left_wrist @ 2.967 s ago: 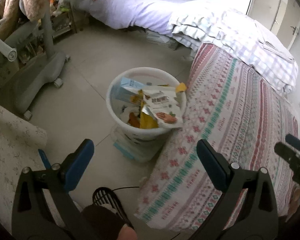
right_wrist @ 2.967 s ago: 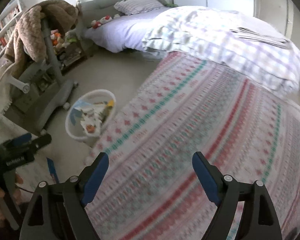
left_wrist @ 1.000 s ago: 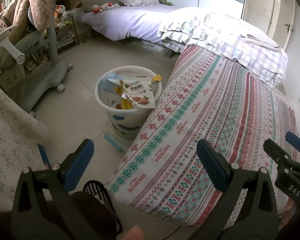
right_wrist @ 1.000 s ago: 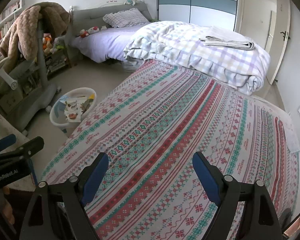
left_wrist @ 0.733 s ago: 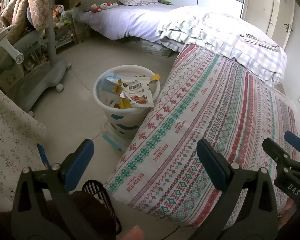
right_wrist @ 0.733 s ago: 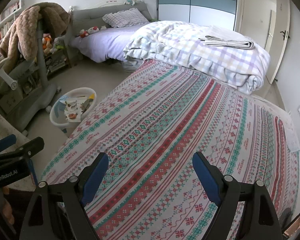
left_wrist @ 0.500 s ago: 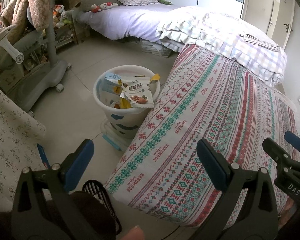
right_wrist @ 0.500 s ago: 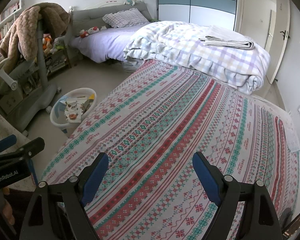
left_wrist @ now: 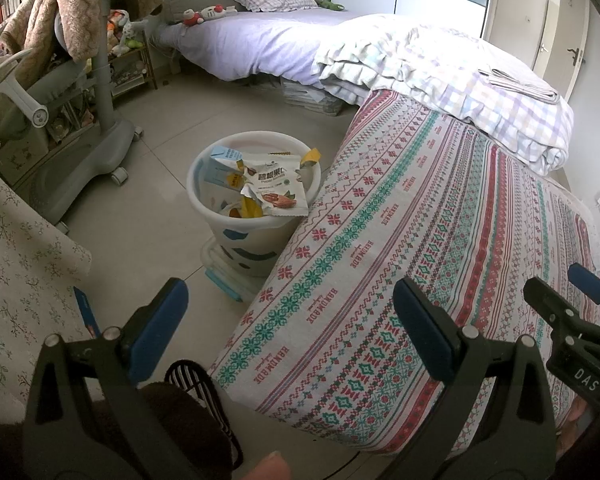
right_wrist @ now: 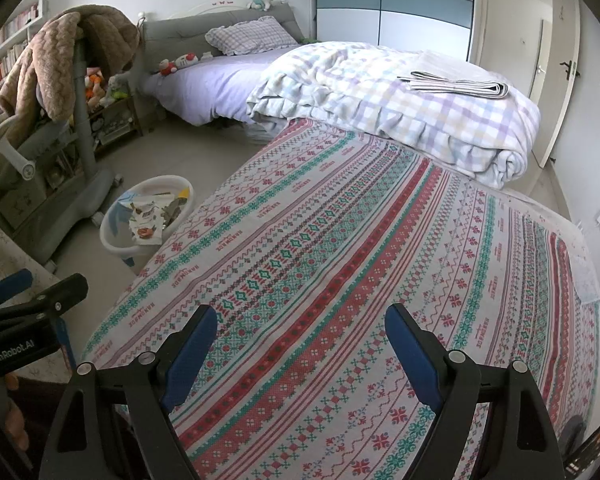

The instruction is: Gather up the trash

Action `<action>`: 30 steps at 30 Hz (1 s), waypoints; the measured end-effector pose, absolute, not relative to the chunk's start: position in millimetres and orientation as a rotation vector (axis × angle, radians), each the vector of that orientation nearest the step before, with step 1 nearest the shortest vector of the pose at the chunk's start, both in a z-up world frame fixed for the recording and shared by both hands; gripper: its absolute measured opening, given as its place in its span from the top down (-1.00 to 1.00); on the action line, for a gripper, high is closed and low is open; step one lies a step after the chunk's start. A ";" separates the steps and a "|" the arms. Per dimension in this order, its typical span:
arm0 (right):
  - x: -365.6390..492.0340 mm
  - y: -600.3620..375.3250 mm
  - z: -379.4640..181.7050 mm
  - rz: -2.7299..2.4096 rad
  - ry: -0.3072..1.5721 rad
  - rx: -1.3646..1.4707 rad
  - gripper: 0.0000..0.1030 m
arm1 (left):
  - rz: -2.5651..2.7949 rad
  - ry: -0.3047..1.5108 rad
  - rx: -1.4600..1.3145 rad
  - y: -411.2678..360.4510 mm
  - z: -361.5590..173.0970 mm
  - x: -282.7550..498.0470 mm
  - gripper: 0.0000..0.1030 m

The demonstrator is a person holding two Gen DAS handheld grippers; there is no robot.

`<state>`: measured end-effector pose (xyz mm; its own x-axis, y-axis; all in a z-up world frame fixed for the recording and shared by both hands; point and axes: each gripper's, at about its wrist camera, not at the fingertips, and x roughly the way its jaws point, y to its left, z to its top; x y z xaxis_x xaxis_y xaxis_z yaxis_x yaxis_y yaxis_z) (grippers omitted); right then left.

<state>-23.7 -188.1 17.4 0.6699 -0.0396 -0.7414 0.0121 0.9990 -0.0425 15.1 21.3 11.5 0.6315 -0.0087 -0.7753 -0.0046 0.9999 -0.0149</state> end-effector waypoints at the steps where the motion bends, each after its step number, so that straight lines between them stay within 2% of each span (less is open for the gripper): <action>1: -23.8 -188.0 17.5 -0.030 0.836 -0.035 -0.70 | -0.003 0.888 -0.015 21.6 11.3 15.3 -0.98; 30: -24.6 -185.7 20.6 -0.042 0.821 -0.023 -0.70 | -0.001 0.891 -0.003 21.9 12.0 14.3 -0.98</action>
<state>-24.6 -185.7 20.6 0.6807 -0.0467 -0.7311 0.0287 0.9989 -0.0371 14.3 21.9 12.0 0.6286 -0.0026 -0.7777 -0.0002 1.0000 -0.0035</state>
